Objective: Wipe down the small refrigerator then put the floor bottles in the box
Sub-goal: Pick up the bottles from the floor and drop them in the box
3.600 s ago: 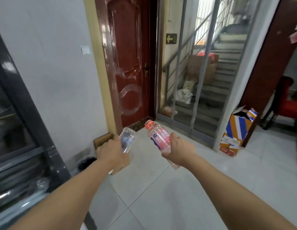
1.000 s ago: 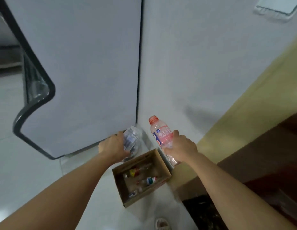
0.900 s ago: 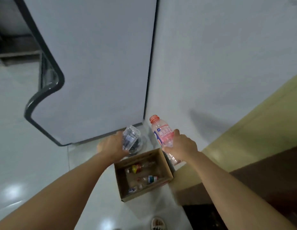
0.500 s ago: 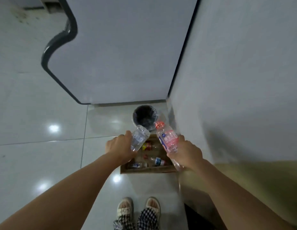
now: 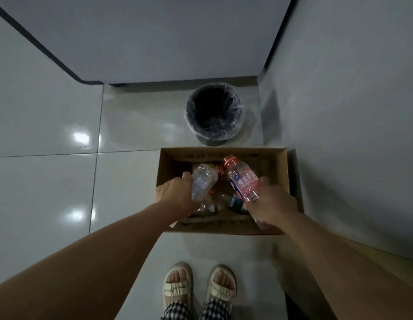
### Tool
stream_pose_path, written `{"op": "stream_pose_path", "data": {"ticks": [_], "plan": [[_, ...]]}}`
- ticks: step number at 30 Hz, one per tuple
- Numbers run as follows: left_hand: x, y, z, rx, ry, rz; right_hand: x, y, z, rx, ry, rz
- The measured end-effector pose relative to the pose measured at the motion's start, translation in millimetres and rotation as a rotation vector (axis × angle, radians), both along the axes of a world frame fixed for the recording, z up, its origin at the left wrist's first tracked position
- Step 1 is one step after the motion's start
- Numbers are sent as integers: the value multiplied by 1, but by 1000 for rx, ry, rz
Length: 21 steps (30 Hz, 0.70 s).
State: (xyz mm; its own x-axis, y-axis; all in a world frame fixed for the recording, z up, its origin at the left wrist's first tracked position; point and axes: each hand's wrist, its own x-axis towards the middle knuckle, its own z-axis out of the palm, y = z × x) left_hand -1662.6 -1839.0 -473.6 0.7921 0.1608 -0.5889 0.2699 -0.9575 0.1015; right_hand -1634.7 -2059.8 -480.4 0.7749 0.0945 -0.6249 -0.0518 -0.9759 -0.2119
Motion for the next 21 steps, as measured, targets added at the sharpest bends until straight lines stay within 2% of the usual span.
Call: {"op": "stream_pose_path", "data": {"ticks": [5, 10, 17, 21], "plan": [[5, -8, -82, -12, 18, -28, 8, 4, -86, -60, 46, 33], [5, -14, -134, -6, 3, -62, 8, 5, -137, -63, 35, 39], [3, -17, -165, 43, 4, -115, 4, 1, -169, 26, 99, 17], [5, -16, -160, 73, 19, -211, 3, 0, -163, 11, 73, 104]]}}
